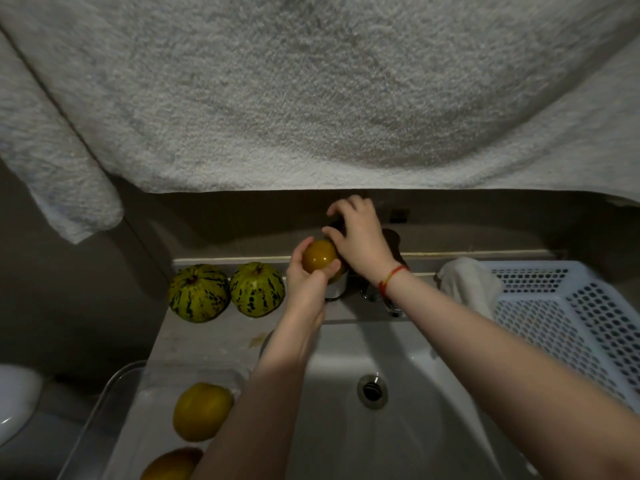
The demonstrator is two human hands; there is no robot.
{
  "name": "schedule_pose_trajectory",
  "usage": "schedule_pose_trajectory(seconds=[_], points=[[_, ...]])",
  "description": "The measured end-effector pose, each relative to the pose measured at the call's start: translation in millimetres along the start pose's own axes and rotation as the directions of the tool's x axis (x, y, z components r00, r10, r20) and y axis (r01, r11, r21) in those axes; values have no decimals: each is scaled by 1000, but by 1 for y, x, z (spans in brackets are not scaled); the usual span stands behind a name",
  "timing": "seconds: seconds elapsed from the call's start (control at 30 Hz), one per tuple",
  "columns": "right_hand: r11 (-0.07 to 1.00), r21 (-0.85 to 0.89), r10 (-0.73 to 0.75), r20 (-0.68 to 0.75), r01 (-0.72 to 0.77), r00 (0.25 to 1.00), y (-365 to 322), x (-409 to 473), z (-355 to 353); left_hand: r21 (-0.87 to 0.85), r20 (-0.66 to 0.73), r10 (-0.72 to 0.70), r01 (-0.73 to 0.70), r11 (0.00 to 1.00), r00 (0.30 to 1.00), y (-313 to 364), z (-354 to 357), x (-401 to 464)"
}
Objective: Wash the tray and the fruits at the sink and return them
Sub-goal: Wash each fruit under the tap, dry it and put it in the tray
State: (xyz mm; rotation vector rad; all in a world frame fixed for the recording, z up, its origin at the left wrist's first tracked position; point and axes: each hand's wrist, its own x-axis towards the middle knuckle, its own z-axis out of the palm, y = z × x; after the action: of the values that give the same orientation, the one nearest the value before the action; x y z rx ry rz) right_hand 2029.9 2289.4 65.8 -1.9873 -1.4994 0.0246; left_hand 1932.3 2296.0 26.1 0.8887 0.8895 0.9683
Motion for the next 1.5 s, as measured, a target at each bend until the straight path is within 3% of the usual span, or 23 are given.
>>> schedule_pose_trajectory(seconds=[0.1, 0.2, 0.37, 0.43, 0.5, 0.57, 0.67, 0.73, 0.8, 0.83, 0.87, 0.9, 0.97, 1.03, 1.07, 1.13, 1.2, 1.27, 1.3, 1.33, 1.37, 1.43, 1.5], points=[[970, 39, -242, 89, 240, 966, -7, -17, 1, 50, 63, 53, -56, 997, 997, 3, -7, -7], [958, 220, -232, 223, 183, 947, -16, -36, 1, 95, 138, 83, -97, 991, 987, 5, -22, -12], [928, 320, -264, 199, 192, 944, -21, -89, 11, -91, 207, -22, 42, 995, 978, 7, -49, -24], [904, 425, -165, 232, 52, 959, -19, -86, 9, 63, 261, -25, 8, 998, 965, 1, -53, -33], [857, 476, 57, 296, -199, 954, -18, -77, 7, 142, 309, -15, -30, 989, 951, -5, -48, -43], [868, 455, 125, 185, -198, 975, -24, -90, 10, -53, 270, -51, 68, 996, 962, -9, -42, -48], [926, 377, -33, 65, 6, 997, -19, -122, 12, -371, 283, -209, 308, 876, 936, -15, -33, -58], [814, 565, 77, 118, -131, 990, -5, -130, 12, -134, 252, -248, 287, 948, 936, -23, -29, -71], [499, 765, 376, 233, -408, 897, 1, -134, 18, 210, 251, -133, 81, 974, 959, -33, -23, -81], [381, 796, 466, 273, -469, 842, -2, -140, 21, 213, 215, -106, 59, 975, 971, -35, -20, -83], [427, 787, 468, 230, -446, 853, -5, -148, 22, 141, 161, -114, 92, 986, 980, -36, -20, -84], [560, 742, 407, 140, -367, 903, -9, -156, 21, 32, 119, -151, 148, 988, 981, -36, -22, -82], [799, 593, 143, -24, -101, 989, -3, -167, 14, -204, 213, -355, 397, 895, 910, -24, -18, -84], [844, 536, 2, -33, 16, 999, 7, -166, 6, -266, 293, -488, 561, 784, 822, -24, -14, -86], [804, 592, 73, -16, -50, 997, 7, -165, 2, -196, 287, -457, 519, 832, 842, -25, -9, -91], [576, 755, 380, 90, -312, 920, 5, -161, 2, 124, 189, -236, 216, 969, 953, -31, 0, -100], [370, 764, 596, 242, -529, 766, 8, -156, 3, 347, 180, -31, -34, 937, 983, -42, 2, -105], [267, 730, 633, 360, -629, 686, 13, -155, 0, 378, 181, 4, -73, 923, 983, -50, 3, -108], [293, 725, 613, 358, -623, 705, 12, -157, -2, 343, 165, -48, -12, 939, 985, -52, 3, -109], [414, 702, 572, 295, -579, 766, 12, -161, -3, 254, 149, -115, 74, 964, 982, -50, 5, -110], [614, 631, 488, 168, -474, 857, 13, -167, -3, 128, 127, -240, 224, 966, 962, -47, 8, -110], [881, 432, 236, -52, -191, 970, 16, -182, -2, -224, 149, -566, 585, 779, 811, -40, 13, -106], [931, 365, 29, -82, 3, 996, 23, -189, -2, -272, 168, -656, 674, 687, 736, -33, 15, -104]])
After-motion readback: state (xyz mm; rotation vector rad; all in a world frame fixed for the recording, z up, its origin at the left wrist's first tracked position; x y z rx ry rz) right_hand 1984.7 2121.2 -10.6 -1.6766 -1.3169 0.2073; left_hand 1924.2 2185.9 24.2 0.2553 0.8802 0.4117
